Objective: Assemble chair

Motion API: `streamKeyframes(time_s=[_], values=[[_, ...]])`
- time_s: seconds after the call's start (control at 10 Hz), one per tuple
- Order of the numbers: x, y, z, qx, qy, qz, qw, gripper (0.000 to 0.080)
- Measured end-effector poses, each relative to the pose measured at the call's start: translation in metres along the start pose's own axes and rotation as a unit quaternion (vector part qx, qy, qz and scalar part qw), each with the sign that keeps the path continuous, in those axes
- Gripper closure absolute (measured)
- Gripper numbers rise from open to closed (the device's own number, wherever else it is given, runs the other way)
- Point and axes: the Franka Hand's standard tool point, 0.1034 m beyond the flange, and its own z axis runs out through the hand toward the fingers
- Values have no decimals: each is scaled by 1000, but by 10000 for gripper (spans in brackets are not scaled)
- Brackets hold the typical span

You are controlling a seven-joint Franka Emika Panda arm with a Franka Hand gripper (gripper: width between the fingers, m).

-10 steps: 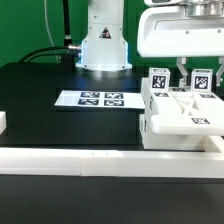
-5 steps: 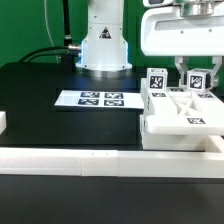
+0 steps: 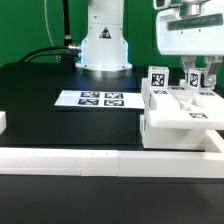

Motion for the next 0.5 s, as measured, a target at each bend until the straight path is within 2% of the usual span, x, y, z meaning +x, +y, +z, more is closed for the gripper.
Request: streamKeyframes(time_s=[0.2, 0.3, 0.4, 0.5], values=[[1, 0, 0, 2, -5, 59, 998, 530], [1, 0, 1, 1, -5, 66, 998, 491], [1, 1, 2, 0, -5, 57, 998, 352], [1, 1, 2, 0, -5, 40, 999, 352]])
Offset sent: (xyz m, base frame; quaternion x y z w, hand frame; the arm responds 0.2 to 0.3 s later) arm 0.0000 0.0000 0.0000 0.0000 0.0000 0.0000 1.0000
